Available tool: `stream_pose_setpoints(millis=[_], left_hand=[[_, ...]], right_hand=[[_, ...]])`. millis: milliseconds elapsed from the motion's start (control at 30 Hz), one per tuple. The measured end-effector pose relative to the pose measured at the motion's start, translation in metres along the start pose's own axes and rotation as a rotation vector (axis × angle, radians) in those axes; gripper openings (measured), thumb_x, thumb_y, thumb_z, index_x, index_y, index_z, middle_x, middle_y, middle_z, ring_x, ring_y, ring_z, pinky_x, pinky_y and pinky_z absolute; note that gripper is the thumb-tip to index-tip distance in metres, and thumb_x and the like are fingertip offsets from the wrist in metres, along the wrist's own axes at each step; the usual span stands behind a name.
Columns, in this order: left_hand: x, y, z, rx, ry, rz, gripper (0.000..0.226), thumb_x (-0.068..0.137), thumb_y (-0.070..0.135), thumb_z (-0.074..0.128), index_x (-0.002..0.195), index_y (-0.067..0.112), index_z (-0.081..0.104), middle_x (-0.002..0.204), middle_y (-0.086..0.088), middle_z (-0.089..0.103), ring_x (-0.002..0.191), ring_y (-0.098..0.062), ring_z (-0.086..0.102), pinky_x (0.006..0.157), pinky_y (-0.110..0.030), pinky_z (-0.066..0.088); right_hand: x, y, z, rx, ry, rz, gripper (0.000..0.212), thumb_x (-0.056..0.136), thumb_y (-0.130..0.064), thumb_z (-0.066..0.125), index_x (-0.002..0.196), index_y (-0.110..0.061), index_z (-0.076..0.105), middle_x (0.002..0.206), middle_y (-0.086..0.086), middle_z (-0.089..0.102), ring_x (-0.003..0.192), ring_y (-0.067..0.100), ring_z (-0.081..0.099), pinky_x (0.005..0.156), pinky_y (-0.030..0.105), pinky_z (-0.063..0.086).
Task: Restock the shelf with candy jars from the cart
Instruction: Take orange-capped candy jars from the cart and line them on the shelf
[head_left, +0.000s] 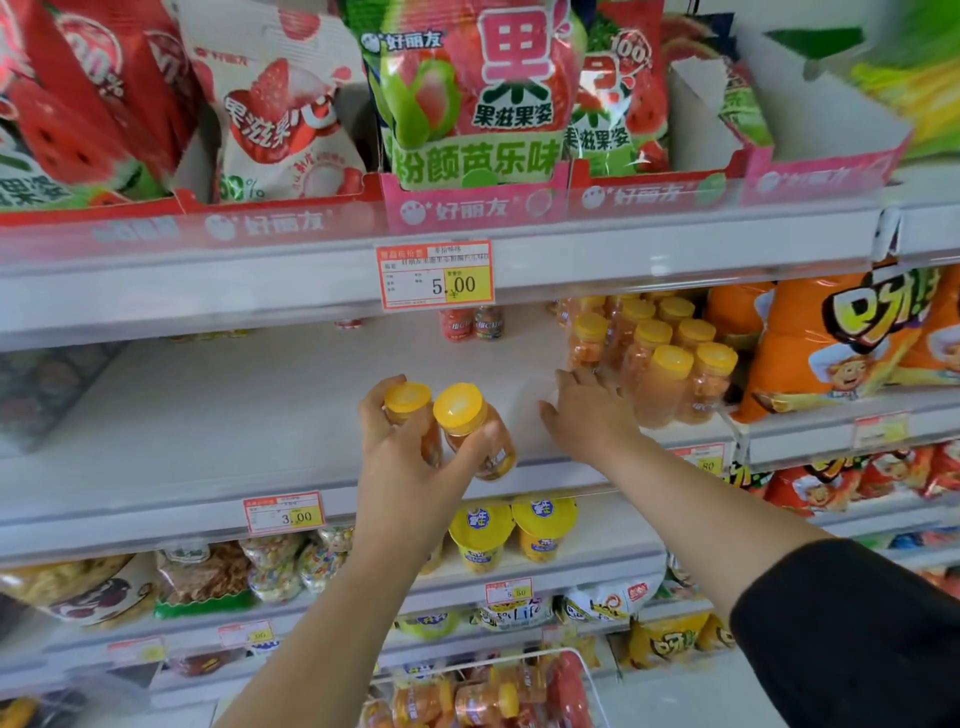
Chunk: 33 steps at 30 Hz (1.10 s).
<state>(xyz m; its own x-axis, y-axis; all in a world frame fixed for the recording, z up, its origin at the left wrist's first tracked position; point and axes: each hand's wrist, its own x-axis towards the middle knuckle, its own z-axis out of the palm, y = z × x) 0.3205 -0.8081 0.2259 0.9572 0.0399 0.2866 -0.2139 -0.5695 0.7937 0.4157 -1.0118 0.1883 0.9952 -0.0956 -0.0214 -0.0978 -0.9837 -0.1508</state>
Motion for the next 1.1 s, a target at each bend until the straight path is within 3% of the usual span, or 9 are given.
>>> stream_pose_setpoints(millis=[367, 600, 700, 767, 833, 900, 1000, 1100], left_hand=[[0.006, 0.003, 0.005, 0.020, -0.002, 0.005, 0.045, 0.080, 0.060, 0.065, 0.093, 0.017, 0.068, 0.132, 0.019, 0.023, 0.097, 0.014, 0.045, 0.082, -0.024, 0.043], [0.010, 0.001, 0.011, 0.034, 0.001, 0.012, 0.048, 0.080, 0.059, 0.066, 0.094, 0.014, 0.069, 0.131, 0.019, 0.023, 0.091, 0.021, 0.045, 0.083, -0.023, 0.042], [0.016, 0.000, 0.014, 0.017, 0.005, 0.026, 0.054, 0.076, 0.067, 0.061, 0.092, 0.016, 0.069, 0.130, 0.017, 0.024, 0.096, 0.013, 0.047, 0.085, -0.023, 0.041], [0.023, -0.001, 0.018, 0.027, 0.003, 0.026, 0.051, 0.077, 0.067, 0.062, 0.090, 0.018, 0.069, 0.134, 0.015, 0.026, 0.095, 0.008, 0.048, 0.084, -0.024, 0.041], [0.031, 0.001, 0.024, 0.039, 0.001, 0.026, 0.047, 0.079, 0.064, 0.065, 0.090, 0.019, 0.069, 0.135, 0.014, 0.027, 0.095, 0.001, 0.050, 0.086, -0.026, 0.042], [0.038, 0.003, 0.032, 0.040, -0.005, 0.041, 0.047, 0.078, 0.067, 0.066, 0.090, 0.022, 0.069, 0.134, 0.014, 0.028, 0.101, -0.009, 0.054, 0.088, -0.029, 0.046], [0.047, 0.004, 0.043, 0.065, -0.032, 0.060, 0.045, 0.075, 0.070, 0.064, 0.092, 0.028, 0.067, 0.134, 0.013, 0.029, 0.103, -0.017, 0.057, 0.089, -0.035, 0.049], [0.053, -0.007, 0.047, 0.109, -0.059, 0.061, 0.046, 0.078, 0.066, 0.063, 0.105, 0.030, 0.069, 0.131, 0.003, 0.033, 0.121, -0.013, 0.048, 0.096, -0.038, 0.048]], right_hand=[[0.021, 0.011, -0.003, 0.063, 0.002, 0.035, 0.060, 0.101, -0.046, 0.040, 0.142, -0.002, 0.038, 0.147, 0.016, 0.032, 0.128, 0.037, 0.044, 0.103, 0.046, 0.042], [0.018, 0.021, 0.000, 0.115, 0.038, -0.035, 0.056, 0.100, -0.039, 0.045, 0.145, -0.008, 0.040, 0.151, 0.014, 0.035, 0.137, 0.033, 0.038, 0.109, 0.046, 0.039], [-0.009, 0.023, -0.011, 0.446, 0.141, -0.167, 0.046, 0.095, -0.016, 0.054, 0.141, -0.014, 0.051, 0.141, 0.008, 0.054, 0.128, 0.026, 0.050, 0.106, 0.040, 0.041], [-0.039, 0.019, -0.027, 0.735, -0.016, -0.249, 0.057, 0.088, -0.005, 0.059, 0.141, -0.023, 0.050, 0.132, -0.006, 0.059, 0.123, 0.011, 0.054, 0.100, 0.032, 0.046], [-0.061, 0.010, -0.038, 0.805, -0.143, -0.340, 0.067, 0.084, -0.009, 0.067, 0.142, -0.031, 0.045, 0.128, -0.017, 0.057, 0.118, -0.004, 0.051, 0.094, 0.019, 0.045], [-0.064, -0.001, -0.036, 0.819, -0.079, -0.388, 0.063, 0.080, -0.020, 0.077, 0.135, -0.032, 0.049, 0.121, -0.019, 0.059, 0.109, -0.007, 0.054, 0.085, 0.010, 0.042], [-0.053, -0.009, -0.026, 0.866, 0.056, -0.320, 0.046, 0.079, -0.032, 0.080, 0.118, -0.028, 0.056, 0.105, -0.013, 0.065, 0.093, -0.003, 0.059, 0.076, 0.013, 0.045], [-0.037, -0.004, -0.015, 0.824, 0.058, -0.238, 0.045, 0.080, -0.029, 0.080, 0.118, -0.022, 0.057, 0.104, -0.006, 0.067, 0.094, 0.007, 0.062, 0.081, 0.023, 0.049]])
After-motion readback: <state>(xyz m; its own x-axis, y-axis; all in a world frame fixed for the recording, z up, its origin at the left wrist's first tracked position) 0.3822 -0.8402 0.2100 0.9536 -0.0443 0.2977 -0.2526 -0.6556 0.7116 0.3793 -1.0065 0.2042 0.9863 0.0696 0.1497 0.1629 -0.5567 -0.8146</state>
